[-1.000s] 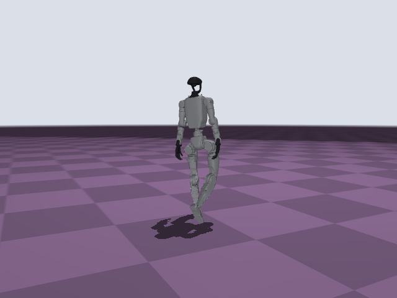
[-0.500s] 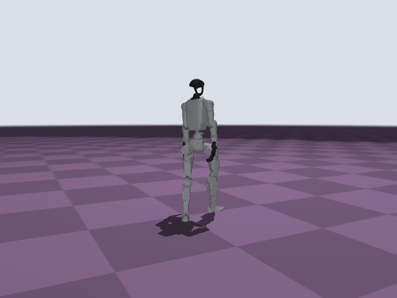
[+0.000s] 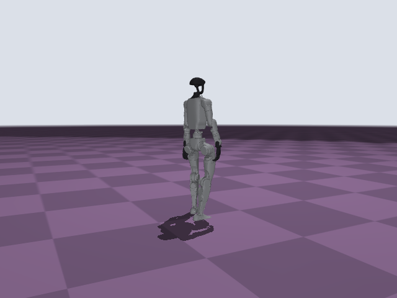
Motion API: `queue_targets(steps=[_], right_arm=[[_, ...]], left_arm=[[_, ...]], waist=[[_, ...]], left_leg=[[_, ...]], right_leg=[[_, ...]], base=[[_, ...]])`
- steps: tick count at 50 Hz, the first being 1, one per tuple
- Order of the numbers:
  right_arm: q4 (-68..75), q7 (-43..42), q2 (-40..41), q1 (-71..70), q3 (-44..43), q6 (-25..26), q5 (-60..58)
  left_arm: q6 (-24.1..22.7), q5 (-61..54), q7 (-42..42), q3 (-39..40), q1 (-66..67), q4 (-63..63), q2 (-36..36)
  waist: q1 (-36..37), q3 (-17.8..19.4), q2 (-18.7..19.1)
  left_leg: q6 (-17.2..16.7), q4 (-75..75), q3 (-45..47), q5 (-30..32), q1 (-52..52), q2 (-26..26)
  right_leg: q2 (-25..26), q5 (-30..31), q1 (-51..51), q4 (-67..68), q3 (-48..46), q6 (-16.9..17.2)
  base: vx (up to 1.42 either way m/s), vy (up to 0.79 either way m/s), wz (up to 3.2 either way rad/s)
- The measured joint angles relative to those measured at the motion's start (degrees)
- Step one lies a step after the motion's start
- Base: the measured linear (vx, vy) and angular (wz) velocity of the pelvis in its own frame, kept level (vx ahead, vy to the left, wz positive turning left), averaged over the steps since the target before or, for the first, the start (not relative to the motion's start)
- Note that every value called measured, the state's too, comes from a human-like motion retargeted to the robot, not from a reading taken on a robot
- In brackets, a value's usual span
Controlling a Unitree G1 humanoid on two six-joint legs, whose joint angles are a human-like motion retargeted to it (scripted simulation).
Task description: In place motions
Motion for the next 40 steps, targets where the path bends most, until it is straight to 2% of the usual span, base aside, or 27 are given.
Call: queue_targets(steps=[3, 5, 8, 12, 13, 15, 18, 21, 23, 25, 27, 29, 31, 35, 37, 38, 40], right_arm=[[0.84, -0.25, -0.41, -0.91, -0.14, 0.16, 0.05], [2.0, -0.37, -0.61, -1.09, -0.63, 0.41, 0.63], [4.44, -0.89, -0.8, -0.92, -1.92, 0.88, 2.32], [7.79, -1.47, -1.62, 0.31, -4.08, 1.44, 4.64], [8.52, -1.58, -1.96, 0.85, -4.65, 1.48, 5.08], [9.87, -1.85, -2.77, 2.49, -5.46, 1.68, 5.83], [11.44, -2.2, -3.02, 3.52, -6.21, 3.07, 6.98], [12.35, -3.44, -2.65, 3.26, -7.26, 2.04, 9.47], [12.05, -3.22, -2.41, 3.48, -6.9, 1.3, 10.54], [11.09, -2.52, -2.17, 3.93, -6.55, 1.47, 10.1], [10.08, -2.05, -1.49, 4.6, -6.34, 0.81, 9.01], [9.12, -1.81, -0.62, 5.06, -5.65, 0.02, 7.78], [8.33, -2.13, -0.09, 5.4, -4.67, -0.19, 6.44], [7.8, -3.6, 0.32, 5.61, -3.44, -0.14, 4.21], [8.1, -3.78, 0.34, 5.45, -3.25, 0.0, 4.11], [8.26, -3.81, 0.34, 5.35, -3.22, 0.07, 4.21], [8.86, -3.93, 0.13, 5.05, -3.63, 0.25, 4.95]], left_arm=[[-0.2, -0.47, -0.31, 0.61, -0.23, -0.96, -0.18], [-0.42, -0.44, -0.47, 0.81, -0.08, -1.39, -0.3], [-0.62, -0.11, -0.47, 1.36, 0.22, -1.34, -0.47], [-0.75, 0.43, -0.65, 1.83, 1.09, -0.1, -1.15], [-0.78, 0.77, -0.63, 1.79, 1.48, 0.32, -1.4], [-0.89, 1.59, -0.56, 1.5, 2.96, 1.34, -2.01], [-0.65, 3.31, -1.06, 1.66, 3.75, 3.84, -2.38], [0.11, 4.41, -1.46, 0.03, 4.05, 4.57, -1.52], [0.19, 5.85, -1.94, -1.16, 4.61, 4.32, -0.19], [0.61, 7.25, -1.69, -1.32, 4.88, 4.46, 0.85], [1.06, 6.89, -0.91, -0.26, 5.31, 4.88, 1.87], [1.45, 5.71, -0.44, 1.03, 5.4, 5.22, 3.32], [1.83, 4.99, -0.16, 1.78, 5.15, 5.34, 4.74], [2.31, 5.07, 0.16, 2.65, 4.01, 4.46, 6.87], [2.34, 4.82, -0.06, 3.17, 3.03, 3.59, 7.45], [2.34, 4.61, -0.16, 3.34, 2.57, 3.21, 7.62], [2.25, 3.43, -0.57, 3.05, 0.86, 1.96, 7.7]], waist=[[1.12, 1.36, 2.23], [1.32, 1.86, 2.95], [1.1, 2.16, 3.42], [1.04, 2.26, 4.23], [0.93, 2.14, 4.35], [0.15, 0.93, 4.96], [-1.98, 0.93, 7.35], [-2.65, 3.13, 8.96], [-1.2, 3.77, 9.39], [-1.74, 3.97, 8.65], [-2.95, 4.13, 7.9], [-3.59, 4.09, 7.39], [-4.42, 3.72, 6.47], [-6.25, 3.0, 3.12], [-6.27, 2.72, 1.24], [-6.03, 2.69, 0.6], [-4.91, 2.65, -0.47]], left_leg=[[-7.28, -8.47, -3.1, 6.54, -0.95, 1.92], [-9.21, -11.5, -4.03, 6.85, -1.19, 2.8], [-9.43, -12.68, -5.27, 7.16, -1.74, 3.79], [-7.51, -11.38, -9.12, 7.09, -1.48, 3.67], [-6.86, -10.76, -11.74, 3.53, -1.36, 2.87], [-5.41, -8.94, -8.19, -1.86, -0.03, 3.04], [-5.26, -7.56, -6.45, -3.36, -0.03, 5.0], [-3.47, -7.97, -3.56, -4.9, 2.56, 6.16], [-1.98, -7.9, -0.62, -6.22, 4.42, 6.68], [0.04, -7.95, 2.34, -7.97, 6.21, 4.48], [1.31, -8.93, 3.58, -8.48, 7.74, 3.17], [1.74, -9.83, 5.13, -8.67, 8.71, 3.24], [2.05, -10.63, 7.01, -9.25, 9.77, 2.27], [2.56, -12.61, 10.16, -10.63, 12.99, -2.35], [2.85, -13.09, 11.59, -11.54, 14.68, -4.61], [2.93, -13.21, 12.11, -11.91, 15.38, -5.31], [3.34, -13.23, 13.25, -12.93, 17.14, -6.74]], right_leg=[[2.84, -1.19, 2.51, 0.33, 3.14, 0.04], [3.37, -1.93, 3.87, 0.82, 4.84, 0.2], [3.06, -2.39, 4.93, 2.02, 6.99, 0.7], [1.72, -2.07, 5.83, 3.67, 10.12, 1.76], [1.04, -1.81, 5.86, 4.24, 10.91, 2.05], [-0.2, -0.35, 5.22, 5.82, 11.63, 1.96], [-0.74, 6.94, 1.15, 12.35, 11.12, 0.49], [-2.45, 14.09, -5.05, 22.39, 8.49, -1.66], [-5.01, 12.87, -8.6, 27.98, 4.12, -5.42], [-9.07, 7.49, -11.01, 31.4, -0.66, -7.59], [-9.22, 5.32, -11.73, 29.48, -4.35, -7.59], [-5.92, 4.91, -12.19, 23.93, -7.31, -7.04], [-3.39, 4.98, -12.21, 16.89, -10.35, -4.76], [-1.91, 3.93, -10.85, 3.78, -20.86, 0.17], [-1.3, 4.1, -9.97, -0.78, -25.25, 1.18], [-0.78, 4.64, -9.82, -1.97, -25.25, 0.1], [1.03, 5.55, -9.52, -3.85, -20.49, -6.39]], base=[[0.52, 0.08, -1.04], [0.46, 0.12, -0.85], [0.47, 0.15, -0.71], [0.5, 0.19, -0.75], [0.57, 0.26, -0.76], [0.55, 0.28, -0.76], [0.42, 0.29, -0.74], [0.15, 0.19, -1.1], [0.32, 0.24, -1.93], [0.17, 0.24, -1.23], [0.16, 0.13, -0.82], [0.14, -0.03, -0.95], [0.17, -0.03, -0.82], [0.18, 0.0, -0.64], [0.16, -0.05, -0.72], [0.2, -0.07, -0.78], [0.21, -0.03, -0.77]])
